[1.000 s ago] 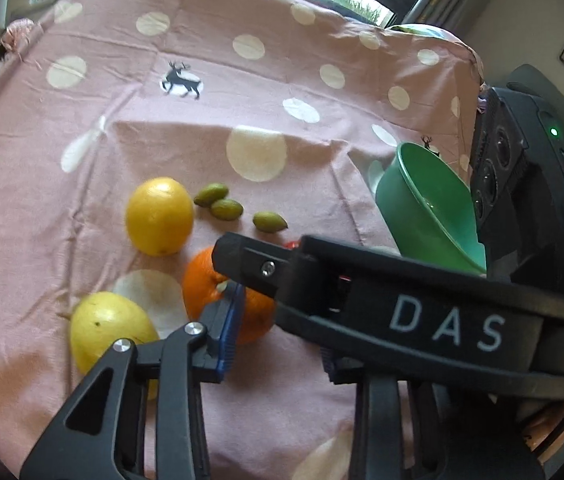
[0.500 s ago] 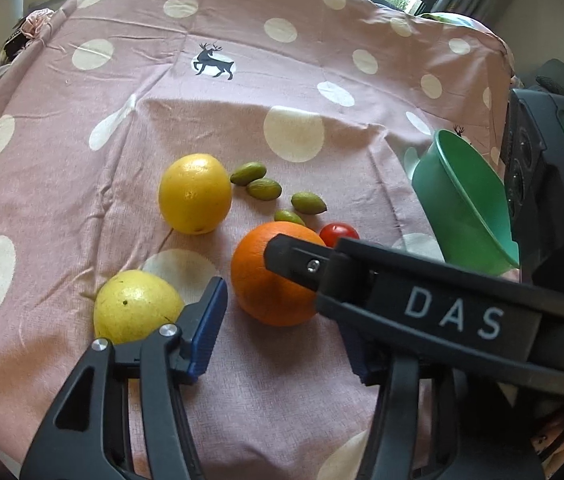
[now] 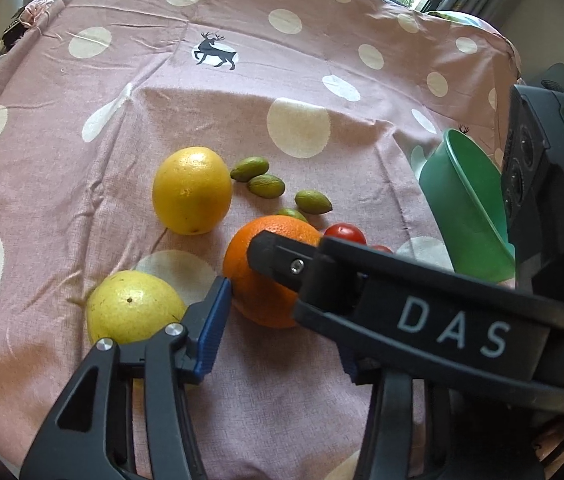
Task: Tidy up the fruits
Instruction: 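Close the right tool's fingers on the orange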
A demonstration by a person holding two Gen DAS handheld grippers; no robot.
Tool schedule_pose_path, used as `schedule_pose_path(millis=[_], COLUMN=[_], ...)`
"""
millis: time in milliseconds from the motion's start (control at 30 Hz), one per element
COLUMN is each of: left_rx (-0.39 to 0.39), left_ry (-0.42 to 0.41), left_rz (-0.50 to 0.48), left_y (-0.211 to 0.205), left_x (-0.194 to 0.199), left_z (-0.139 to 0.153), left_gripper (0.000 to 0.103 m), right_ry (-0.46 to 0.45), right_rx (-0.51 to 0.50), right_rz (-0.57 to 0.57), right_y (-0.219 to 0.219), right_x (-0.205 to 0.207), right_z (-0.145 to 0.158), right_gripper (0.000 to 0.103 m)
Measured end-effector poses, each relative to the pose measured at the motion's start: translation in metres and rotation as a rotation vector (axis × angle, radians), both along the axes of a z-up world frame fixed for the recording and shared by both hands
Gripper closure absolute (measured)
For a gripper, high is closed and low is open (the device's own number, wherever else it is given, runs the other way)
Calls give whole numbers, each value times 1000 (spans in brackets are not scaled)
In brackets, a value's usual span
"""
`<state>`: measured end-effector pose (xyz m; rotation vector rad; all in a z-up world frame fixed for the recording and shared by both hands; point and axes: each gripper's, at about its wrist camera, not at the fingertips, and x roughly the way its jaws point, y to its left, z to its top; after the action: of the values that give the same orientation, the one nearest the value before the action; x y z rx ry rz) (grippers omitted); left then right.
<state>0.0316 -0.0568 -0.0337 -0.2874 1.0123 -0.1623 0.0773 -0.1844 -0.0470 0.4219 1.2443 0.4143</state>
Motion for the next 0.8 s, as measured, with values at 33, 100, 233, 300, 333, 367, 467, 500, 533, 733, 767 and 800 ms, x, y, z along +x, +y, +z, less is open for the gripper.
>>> schedule_pose_path(millis=[33, 100, 233, 300, 333, 367, 467, 500, 533, 733, 767, 800], left_rx=[1, 0, -7, -9, -10, -10, 1, 9, 10, 24, 27, 31], left_ry=[-2, -4, -4, -6, -11, -18, -50, -57, -58, -50, -50, -49], left_rz=[-1, -2, -7, -5, -4, -3, -8, -11, -14, -15, -14, -12], left_y=[0, 0, 1, 0, 0, 0, -2, -3, -4, -7, -7, -8], left_x=[0, -1, -3, -4, -5, -6, -9, -10, -10, -8, -8, -6], left_z=[0, 0, 1, 3, 5, 7, 13, 14, 14, 12, 11, 11], left_gripper=[56, 56, 56, 56, 56, 56, 56, 56, 56, 54, 54, 54], right_ry=[3, -2, -5, -8, -15, -24, -57, -68, -76, -64, -60, -58], right_rx=[7, 9, 13, 10, 8, 9, 9, 6, 0, 2, 1, -2], right_rz=[4, 7, 1, -2, -4, -5, -5, -3, -3, -5, -2, -1], right_y=[0, 1, 0, 0, 0, -1, -1, -1, -2, -6, -5, -5], right_x=[1, 0, -1, -3, -4, -5, -9, -10, -10, -11, -11, -11], right_z=[-1, -1, 0, 1, 2, 3, 11, 13, 15, 14, 14, 13], right_gripper=[42, 42, 42, 42, 43, 43, 43, 44, 47, 47, 47, 47])
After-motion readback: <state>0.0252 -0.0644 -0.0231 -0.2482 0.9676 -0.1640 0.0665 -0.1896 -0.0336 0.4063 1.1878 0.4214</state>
